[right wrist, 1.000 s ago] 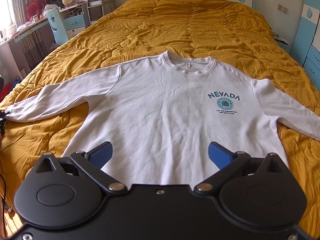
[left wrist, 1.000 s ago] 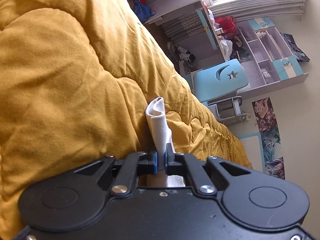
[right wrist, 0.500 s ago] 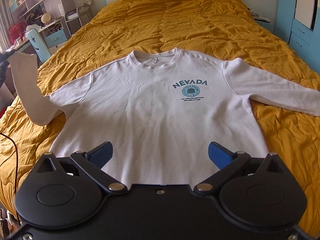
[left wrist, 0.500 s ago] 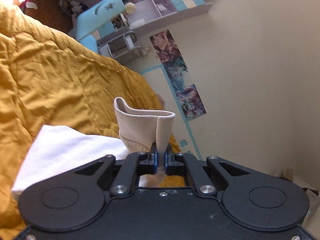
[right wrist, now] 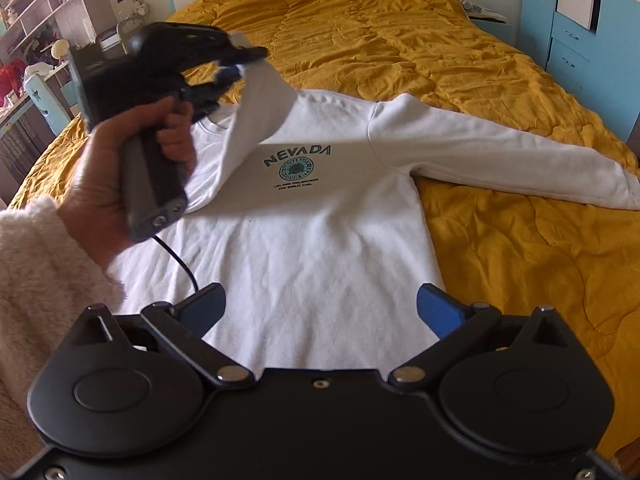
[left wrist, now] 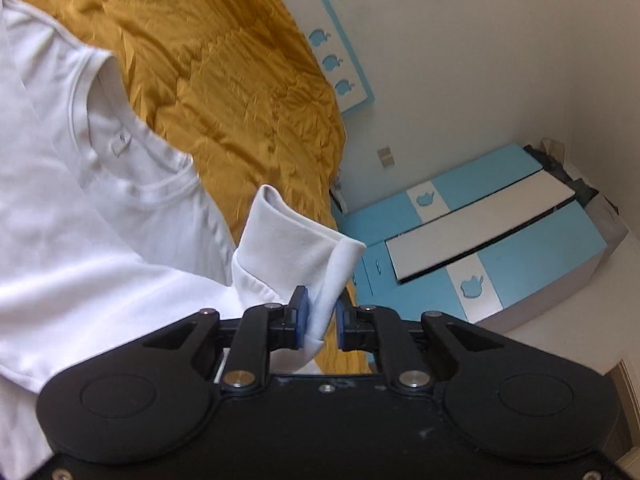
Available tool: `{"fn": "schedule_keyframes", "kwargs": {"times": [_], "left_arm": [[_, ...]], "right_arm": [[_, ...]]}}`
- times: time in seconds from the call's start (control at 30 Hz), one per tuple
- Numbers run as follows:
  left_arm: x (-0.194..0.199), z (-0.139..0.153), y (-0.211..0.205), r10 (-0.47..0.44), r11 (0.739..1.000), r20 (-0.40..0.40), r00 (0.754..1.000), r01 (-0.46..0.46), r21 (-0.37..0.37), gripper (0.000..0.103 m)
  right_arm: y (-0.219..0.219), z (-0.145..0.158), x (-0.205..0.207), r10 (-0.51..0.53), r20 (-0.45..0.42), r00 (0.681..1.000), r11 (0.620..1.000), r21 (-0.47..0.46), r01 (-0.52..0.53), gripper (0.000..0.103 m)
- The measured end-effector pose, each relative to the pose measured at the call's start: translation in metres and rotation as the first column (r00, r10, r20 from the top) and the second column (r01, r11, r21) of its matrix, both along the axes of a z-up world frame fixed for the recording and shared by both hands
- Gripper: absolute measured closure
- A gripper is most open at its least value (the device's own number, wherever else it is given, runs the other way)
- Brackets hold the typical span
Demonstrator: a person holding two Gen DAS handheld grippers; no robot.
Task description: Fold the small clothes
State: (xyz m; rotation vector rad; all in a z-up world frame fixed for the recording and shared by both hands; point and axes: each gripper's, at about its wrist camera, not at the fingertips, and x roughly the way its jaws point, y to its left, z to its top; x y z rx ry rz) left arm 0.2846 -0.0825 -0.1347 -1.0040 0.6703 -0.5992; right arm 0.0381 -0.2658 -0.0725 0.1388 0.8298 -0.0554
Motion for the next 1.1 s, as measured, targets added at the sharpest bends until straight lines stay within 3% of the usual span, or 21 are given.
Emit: {"fn": "schedule_keyframes", "kwargs": {"times": [0.07,0.17,0.27,0.33,0.37,0.47,0.5,0.57,0.6,0.63,0.7,0.77,0.87,1.0,1.1], "left_arm": [[-0.003,-0.007,-0.022,-0.076,0.997,-0.021,0.997,0.076,-0.002,0.086],[-0.017,0.008,-0.028,-0.126,0.992,0.047,0.991,0.124,0.037,0.076],[-0.028,0.034,0.019,-0.072,0.994,0.128,0.989,0.061,0.094,0.063],[-0.033,0.042,0.054,0.005,0.984,0.159,0.987,-0.033,0.175,0.061],[-0.033,0.048,0.079,0.059,0.965,0.163,0.985,-0.098,0.242,0.060],[-0.039,0.030,0.130,0.194,0.894,0.103,0.976,-0.219,0.392,0.061],[-0.041,0.021,0.145,0.225,0.877,0.080,0.971,-0.238,0.418,0.061],[-0.045,0.002,0.168,0.274,0.854,0.020,0.962,-0.253,0.454,0.061],[-0.048,-0.008,0.178,0.291,0.849,-0.013,0.957,-0.252,0.463,0.061],[-0.051,-0.017,0.187,0.303,0.846,-0.039,0.952,-0.250,0.470,0.061],[-0.052,-0.033,0.196,0.319,0.836,-0.067,0.945,-0.247,0.489,0.061],[-0.053,-0.046,0.200,0.322,0.832,-0.097,0.942,-0.233,0.504,0.061],[-0.060,-0.059,0.208,0.327,0.846,-0.110,0.939,-0.238,0.477,0.061],[-0.064,-0.061,0.210,0.322,0.845,-0.104,0.941,-0.236,0.479,0.060],[-0.062,-0.059,0.207,0.322,0.843,-0.108,0.940,-0.233,0.484,0.060]], "right_arm": [[-0.004,-0.001,0.000,-0.003,-0.002,1.000,1.000,-0.005,0.003,0.000],[-0.012,-0.001,0.000,-0.021,0.004,1.000,1.000,-0.002,0.021,0.000],[-0.024,0.001,0.004,-0.044,0.054,0.998,0.999,0.018,0.043,0.000],[-0.034,-0.001,0.013,-0.038,0.119,0.992,0.998,0.044,0.033,0.000],[-0.039,-0.003,0.020,-0.040,0.151,0.988,0.998,0.056,0.032,0.000],[-0.058,-0.017,0.059,-0.072,0.222,0.972,0.996,0.069,0.058,0.001],[-0.064,-0.024,0.073,-0.096,0.216,0.972,0.994,0.070,0.082,0.004],[-0.078,-0.044,0.103,-0.137,0.169,0.976,0.985,0.126,0.117,0.019],[-0.083,-0.054,0.114,-0.155,0.127,0.980,0.974,0.183,0.130,0.040],[-0.088,-0.063,0.123,-0.165,0.088,0.982,0.959,0.246,0.139,0.052],[-0.092,-0.080,0.132,-0.205,0.019,0.979,0.924,0.332,0.187,0.052],[-0.090,-0.090,0.137,-0.238,0.002,0.971,0.913,0.341,0.224,0.052],[-0.087,-0.100,0.145,-0.273,-0.005,0.962,0.908,0.329,0.259,0.041],[-0.092,-0.106,0.151,-0.319,-0.006,0.948,0.879,0.371,0.298,0.042],[-0.097,-0.105,0.150,-0.361,-0.018,0.932,0.860,0.380,0.341,0.091]]}}
